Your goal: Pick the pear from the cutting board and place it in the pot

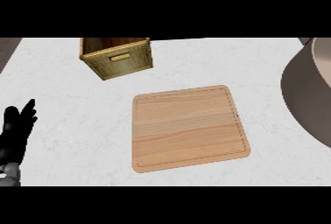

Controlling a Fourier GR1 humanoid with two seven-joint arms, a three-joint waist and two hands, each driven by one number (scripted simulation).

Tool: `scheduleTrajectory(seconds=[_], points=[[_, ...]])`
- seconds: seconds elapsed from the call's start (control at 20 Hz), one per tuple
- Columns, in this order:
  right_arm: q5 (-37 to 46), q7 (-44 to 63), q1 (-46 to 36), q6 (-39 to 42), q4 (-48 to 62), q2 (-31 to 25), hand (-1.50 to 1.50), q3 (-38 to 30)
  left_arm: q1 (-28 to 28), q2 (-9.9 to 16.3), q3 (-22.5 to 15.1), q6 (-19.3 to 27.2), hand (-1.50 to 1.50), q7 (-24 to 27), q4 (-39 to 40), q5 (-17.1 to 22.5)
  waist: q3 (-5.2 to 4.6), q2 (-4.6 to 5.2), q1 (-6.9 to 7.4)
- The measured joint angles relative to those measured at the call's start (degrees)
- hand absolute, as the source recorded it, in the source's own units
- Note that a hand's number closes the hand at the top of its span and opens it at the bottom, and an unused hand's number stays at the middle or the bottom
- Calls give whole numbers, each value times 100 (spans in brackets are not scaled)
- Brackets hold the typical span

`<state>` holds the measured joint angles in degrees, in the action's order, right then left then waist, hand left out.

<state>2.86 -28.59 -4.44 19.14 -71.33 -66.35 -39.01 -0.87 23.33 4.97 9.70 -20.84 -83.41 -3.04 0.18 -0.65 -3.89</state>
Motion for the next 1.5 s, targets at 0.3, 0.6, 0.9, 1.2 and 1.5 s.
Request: scheduleTrajectory(seconds=[0.3,0.6,0.9,1.2,1.5], points=[[-59,-223,-202,783,953,-666,150,-67,-398,-134,-187,-82,0,-215,-8,-136,-14,58,316],[148,110,-689,864,975,-566,150,655,-436,-182,-178,-190,0,-125,55,-216,-18,77,448],[543,429,-1096,781,855,-118,150,1546,-444,-276,-197,-229,0,-81,62,-287,-19,86,502],[598,1106,-1429,1016,922,512,-150,2127,-539,-188,-74,-317,0,-187,65,-303,-19,81,488],[118,1342,-1796,1227,1257,1121,-150,2003,-528,-292,-79,-309,0,-223,46,-359,-18,71,455]])
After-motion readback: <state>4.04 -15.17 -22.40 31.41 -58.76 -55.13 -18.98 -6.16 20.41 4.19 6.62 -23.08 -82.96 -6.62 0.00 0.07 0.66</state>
